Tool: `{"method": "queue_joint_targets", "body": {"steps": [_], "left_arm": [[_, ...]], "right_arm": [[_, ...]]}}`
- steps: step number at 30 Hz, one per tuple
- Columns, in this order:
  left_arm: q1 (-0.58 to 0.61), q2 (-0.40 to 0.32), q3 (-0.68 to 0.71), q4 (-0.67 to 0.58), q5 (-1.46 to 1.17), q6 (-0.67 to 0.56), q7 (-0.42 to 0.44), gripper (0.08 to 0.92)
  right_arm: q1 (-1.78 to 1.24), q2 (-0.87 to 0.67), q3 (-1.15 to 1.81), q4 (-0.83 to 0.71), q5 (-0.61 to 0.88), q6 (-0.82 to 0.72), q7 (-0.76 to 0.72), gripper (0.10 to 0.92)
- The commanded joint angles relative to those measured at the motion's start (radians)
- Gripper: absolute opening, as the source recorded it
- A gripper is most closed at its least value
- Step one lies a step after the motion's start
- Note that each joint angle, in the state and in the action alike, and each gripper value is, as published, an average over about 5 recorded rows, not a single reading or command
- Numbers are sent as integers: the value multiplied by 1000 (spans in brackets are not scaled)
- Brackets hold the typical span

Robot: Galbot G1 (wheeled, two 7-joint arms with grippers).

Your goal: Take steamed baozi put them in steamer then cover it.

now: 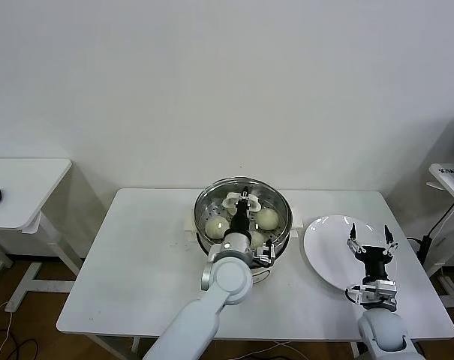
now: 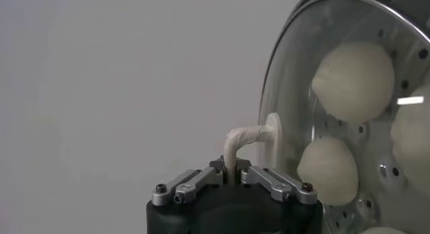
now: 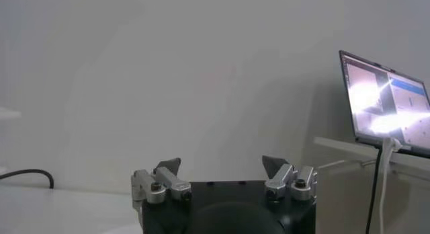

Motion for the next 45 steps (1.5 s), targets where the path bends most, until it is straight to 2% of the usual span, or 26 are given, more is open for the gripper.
{"method": "queue_joint_targets", "body": {"steps": [1, 18, 27, 33, 39, 45], "left_arm": [[9, -6, -3, -3, 9, -6, 12, 189], [17, -7, -19, -1, 1, -29, 0, 205], [29, 4, -20, -69, -26, -25, -6, 445], [55, 48, -14, -172, -88, -12, 3, 617], [119, 153, -7, -324, -206, 2, 15, 781], [208, 285, -75, -505, -404, -11, 10, 822]], "right_arm": [[7, 3, -5, -7, -1, 1, 1, 823], [9, 2, -3, -14, -3, 4, 0, 823], [8, 4, -3, -17, -4, 6, 0, 823], [9, 5, -3, -15, -4, 5, 1, 823], [20, 4, -7, -15, -4, 2, 5, 823], [29, 0, -9, -15, -2, 1, 7, 823]]}}
